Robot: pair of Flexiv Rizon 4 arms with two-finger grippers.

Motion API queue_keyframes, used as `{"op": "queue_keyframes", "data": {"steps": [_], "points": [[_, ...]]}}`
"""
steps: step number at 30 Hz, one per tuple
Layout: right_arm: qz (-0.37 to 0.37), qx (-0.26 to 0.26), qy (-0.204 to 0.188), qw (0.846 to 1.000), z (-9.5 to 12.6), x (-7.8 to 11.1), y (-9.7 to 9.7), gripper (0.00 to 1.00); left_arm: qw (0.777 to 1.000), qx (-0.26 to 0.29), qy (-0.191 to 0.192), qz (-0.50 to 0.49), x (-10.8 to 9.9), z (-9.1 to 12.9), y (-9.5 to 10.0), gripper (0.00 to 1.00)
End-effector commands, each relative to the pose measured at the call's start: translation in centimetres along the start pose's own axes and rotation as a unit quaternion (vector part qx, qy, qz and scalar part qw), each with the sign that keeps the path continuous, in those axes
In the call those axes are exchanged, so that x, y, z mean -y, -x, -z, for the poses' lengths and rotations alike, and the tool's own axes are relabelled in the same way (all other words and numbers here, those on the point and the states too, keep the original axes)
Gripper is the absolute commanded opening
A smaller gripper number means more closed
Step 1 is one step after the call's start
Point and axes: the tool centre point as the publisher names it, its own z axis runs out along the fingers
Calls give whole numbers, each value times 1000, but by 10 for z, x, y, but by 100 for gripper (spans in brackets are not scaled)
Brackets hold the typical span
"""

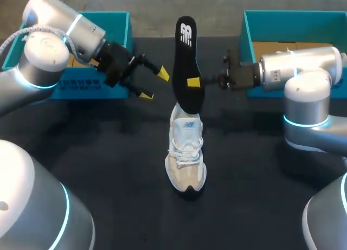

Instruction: Take the shoe out of the shoebox, open the shoe tongue, remove and reinsert the insole, then place the shoe into the shoebox

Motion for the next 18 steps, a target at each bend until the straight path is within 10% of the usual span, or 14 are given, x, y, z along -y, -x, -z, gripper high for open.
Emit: {"op": "queue_keyframes", "data": {"steps": [1, 18], "points": [[-1, 0, -2, 1000, -1, 2, 2, 0, 1000, 10, 7, -3, 6, 0, -1, 100], [-10, 0, -5, 1000, -3, 16, 4, 0, 1000, 23, 6, -4, 7, 3, 1, 100]]}}
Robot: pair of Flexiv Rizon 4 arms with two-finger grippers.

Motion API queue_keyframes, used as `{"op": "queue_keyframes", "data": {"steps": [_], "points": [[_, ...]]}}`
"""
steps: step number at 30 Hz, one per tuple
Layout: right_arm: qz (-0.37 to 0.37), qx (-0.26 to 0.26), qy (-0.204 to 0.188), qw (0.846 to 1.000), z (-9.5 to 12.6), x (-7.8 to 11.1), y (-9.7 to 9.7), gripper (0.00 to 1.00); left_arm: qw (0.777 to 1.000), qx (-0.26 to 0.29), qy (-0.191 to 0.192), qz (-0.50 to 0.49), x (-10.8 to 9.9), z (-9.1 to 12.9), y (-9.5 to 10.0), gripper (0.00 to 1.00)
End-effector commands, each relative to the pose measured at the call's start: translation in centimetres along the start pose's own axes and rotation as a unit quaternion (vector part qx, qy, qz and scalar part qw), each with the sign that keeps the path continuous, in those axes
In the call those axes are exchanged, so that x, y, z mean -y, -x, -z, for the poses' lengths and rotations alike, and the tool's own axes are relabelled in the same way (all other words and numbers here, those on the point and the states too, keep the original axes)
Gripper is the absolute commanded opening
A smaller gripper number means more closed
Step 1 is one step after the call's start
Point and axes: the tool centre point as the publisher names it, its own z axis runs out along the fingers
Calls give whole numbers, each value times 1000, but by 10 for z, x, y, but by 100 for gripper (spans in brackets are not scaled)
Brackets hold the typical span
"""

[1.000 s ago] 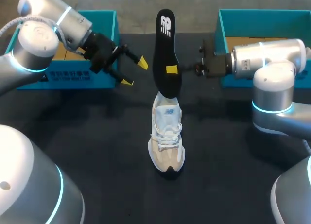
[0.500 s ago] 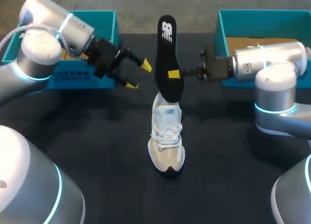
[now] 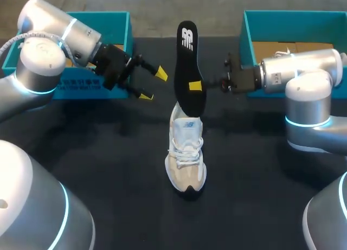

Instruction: Take the shoe out of the shoebox, open the shoe tongue, remove and reinsert the insole, then place the shoe into the shoebox

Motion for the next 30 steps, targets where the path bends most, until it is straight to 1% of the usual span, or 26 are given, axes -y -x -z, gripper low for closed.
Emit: {"op": "queue_keyframes", "data": {"steps": [1, 30], "points": [[-2, 0, 1, 1000, -5, 4, 0, 0, 1000, 0, 0, -1, 0, 0, 0, 100], [-11, -5, 7, 1000, -2, 13, -2, 0, 1000, 0, 0, -1, 0, 0, 0, 100]]}}
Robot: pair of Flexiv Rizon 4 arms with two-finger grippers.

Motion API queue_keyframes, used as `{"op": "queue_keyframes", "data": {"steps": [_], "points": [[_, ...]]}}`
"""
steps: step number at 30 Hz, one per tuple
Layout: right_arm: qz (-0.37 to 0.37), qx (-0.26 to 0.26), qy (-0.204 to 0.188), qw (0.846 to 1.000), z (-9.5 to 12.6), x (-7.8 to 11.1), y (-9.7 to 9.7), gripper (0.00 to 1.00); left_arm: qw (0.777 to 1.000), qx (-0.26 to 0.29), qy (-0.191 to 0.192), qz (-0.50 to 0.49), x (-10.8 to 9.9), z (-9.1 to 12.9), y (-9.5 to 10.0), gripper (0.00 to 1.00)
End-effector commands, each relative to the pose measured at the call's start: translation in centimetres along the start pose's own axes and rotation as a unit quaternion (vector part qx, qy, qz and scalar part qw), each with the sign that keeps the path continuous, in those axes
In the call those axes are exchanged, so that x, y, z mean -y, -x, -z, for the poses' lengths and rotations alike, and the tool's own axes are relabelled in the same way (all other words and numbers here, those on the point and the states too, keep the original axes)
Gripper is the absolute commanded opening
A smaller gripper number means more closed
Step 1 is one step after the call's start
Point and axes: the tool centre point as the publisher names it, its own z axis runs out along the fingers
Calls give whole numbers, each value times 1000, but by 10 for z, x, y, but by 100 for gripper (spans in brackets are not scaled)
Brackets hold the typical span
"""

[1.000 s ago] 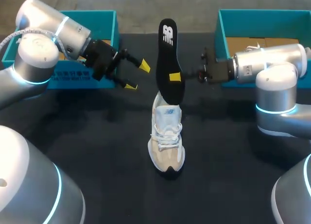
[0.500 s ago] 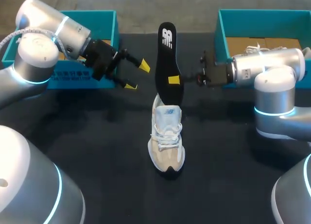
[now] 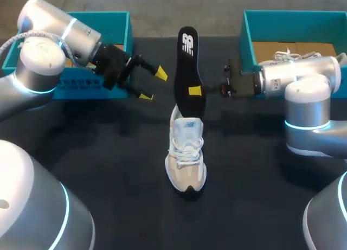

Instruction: Take the shoe out of the shoebox, open the shoe tongue, remove and reinsert the insole, then place the shoe into the shoebox

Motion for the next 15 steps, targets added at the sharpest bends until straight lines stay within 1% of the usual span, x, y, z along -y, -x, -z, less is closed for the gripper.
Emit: {"op": "queue_keyframes", "data": {"steps": [1, 15], "points": [[-1, 2, 1, 1000, 0, 1, -1, 0, 1000, 0, 0, -1, 0, -1, 0, 100], [-5, 0, 1, 1000, -1, 5, -2, 0, 1000, 0, 0, -1, 0, -1, 0, 100]]}}
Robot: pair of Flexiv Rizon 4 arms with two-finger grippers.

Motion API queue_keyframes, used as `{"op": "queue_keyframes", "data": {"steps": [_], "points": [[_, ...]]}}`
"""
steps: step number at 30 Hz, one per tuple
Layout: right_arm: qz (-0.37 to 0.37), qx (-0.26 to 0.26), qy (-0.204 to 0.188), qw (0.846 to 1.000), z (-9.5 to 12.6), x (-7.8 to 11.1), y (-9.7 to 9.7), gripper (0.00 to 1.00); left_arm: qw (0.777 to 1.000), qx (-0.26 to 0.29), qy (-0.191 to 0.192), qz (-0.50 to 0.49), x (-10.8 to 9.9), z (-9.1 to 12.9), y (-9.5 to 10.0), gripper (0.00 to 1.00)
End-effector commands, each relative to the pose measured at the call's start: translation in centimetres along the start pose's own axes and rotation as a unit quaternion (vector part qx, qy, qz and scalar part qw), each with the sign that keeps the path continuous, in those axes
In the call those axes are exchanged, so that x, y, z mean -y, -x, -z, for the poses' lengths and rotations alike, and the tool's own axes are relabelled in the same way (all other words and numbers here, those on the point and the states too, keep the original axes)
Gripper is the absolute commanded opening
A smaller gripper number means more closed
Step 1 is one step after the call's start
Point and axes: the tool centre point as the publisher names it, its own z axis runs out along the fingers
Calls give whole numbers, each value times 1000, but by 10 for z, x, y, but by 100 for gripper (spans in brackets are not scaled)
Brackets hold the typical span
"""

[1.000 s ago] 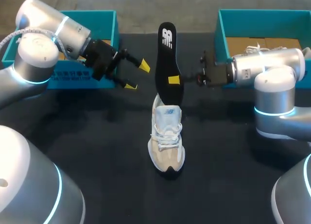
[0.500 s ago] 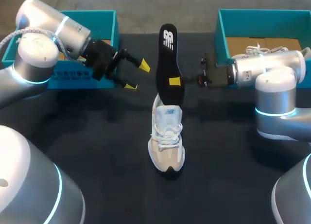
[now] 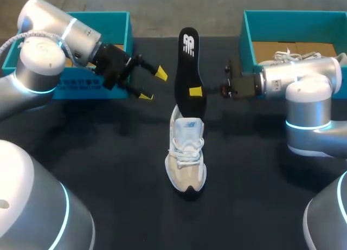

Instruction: Take the shoe out of the shoebox, open the shoe tongue, remove and reinsert the insole, then place the shoe into the shoebox

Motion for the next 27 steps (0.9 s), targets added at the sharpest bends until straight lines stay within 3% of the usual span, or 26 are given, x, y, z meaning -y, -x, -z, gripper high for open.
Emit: {"op": "queue_keyframes", "data": {"steps": [1, 11, 27], "points": [[-2, 2, 0, 1000, -2, 3, -1, 0, 1000, 0, 0, -1, 0, -1, 0, 100], [0, 2, 2, 1000, -2, 1, -1, 0, 1000, 0, 0, -1, 0, -1, 0, 100], [15, 1, -1, 1000, -2, -19, -2, 0, 1000, 0, 0, -1, 0, -1, 0, 100]]}}
